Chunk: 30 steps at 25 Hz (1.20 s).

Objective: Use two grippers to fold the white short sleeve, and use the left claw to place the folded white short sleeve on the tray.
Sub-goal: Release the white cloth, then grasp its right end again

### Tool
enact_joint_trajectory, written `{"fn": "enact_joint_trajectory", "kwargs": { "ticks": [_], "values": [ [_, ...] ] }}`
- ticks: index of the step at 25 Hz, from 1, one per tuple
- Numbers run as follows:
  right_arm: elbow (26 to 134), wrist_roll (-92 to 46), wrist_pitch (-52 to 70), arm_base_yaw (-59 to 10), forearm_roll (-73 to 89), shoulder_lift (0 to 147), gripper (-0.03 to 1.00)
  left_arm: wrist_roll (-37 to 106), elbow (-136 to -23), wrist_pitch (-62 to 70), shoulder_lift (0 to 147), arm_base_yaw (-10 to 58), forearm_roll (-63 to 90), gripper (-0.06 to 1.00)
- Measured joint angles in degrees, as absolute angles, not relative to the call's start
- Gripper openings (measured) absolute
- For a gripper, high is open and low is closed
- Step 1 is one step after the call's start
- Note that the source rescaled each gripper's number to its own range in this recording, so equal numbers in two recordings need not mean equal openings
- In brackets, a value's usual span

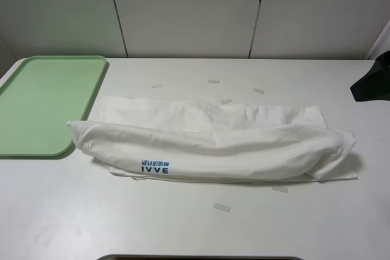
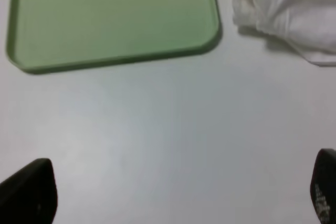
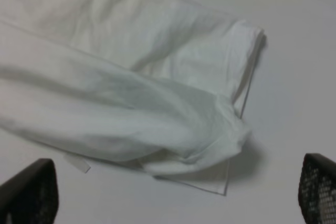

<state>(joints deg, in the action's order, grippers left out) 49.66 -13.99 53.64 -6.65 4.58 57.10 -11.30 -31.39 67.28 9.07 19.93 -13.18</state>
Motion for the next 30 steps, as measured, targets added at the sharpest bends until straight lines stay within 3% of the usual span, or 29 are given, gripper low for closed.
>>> {"fn": "enact_joint_trajectory", "kwargs": {
  "ticks": [30],
  "values": [
    [49.7, -10.9, 52.4, -6.7, 5.4, 57.9, 1.0, -11.1, -27.8, 61.4, 9.1, 19.9, -11.7, 0.95]
  ]
}}
